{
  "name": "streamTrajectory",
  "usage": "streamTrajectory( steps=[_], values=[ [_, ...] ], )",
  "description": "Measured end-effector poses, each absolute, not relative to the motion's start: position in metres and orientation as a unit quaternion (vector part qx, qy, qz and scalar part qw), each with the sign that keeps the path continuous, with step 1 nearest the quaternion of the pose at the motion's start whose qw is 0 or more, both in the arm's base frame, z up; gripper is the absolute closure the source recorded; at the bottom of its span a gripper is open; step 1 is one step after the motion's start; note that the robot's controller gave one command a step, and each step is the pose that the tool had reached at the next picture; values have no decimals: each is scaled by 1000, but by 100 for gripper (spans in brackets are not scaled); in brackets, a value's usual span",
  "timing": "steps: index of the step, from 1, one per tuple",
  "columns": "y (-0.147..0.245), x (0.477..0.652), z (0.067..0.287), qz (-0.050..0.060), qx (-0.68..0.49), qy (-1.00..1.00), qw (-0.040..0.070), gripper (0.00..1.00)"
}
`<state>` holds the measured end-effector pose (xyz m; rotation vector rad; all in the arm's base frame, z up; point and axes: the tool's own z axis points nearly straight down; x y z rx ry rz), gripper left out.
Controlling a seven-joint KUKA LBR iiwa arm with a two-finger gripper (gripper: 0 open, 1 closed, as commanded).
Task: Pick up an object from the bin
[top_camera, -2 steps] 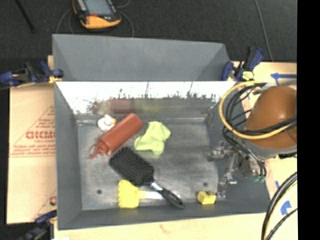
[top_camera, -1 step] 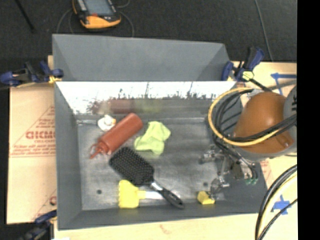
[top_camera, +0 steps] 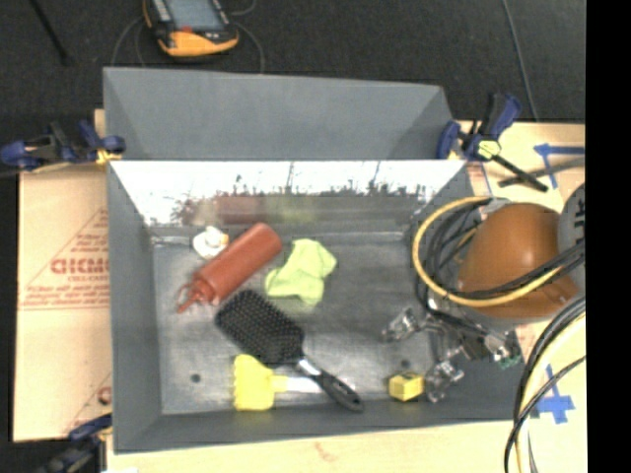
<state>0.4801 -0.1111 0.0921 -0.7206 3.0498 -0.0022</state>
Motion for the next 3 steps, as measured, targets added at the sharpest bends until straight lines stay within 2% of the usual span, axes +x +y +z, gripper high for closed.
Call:
streamTrajectory(
  steps=[1, 2, 3],
  values=[
    [-86, 476, 96, -1, -263, 965, 2, 0],
    [-109, 491, 80, -1, -427, 904, 6, 100],
    [-122, 495, 75, -1, -537, 844, 8, 100]
  ],
)
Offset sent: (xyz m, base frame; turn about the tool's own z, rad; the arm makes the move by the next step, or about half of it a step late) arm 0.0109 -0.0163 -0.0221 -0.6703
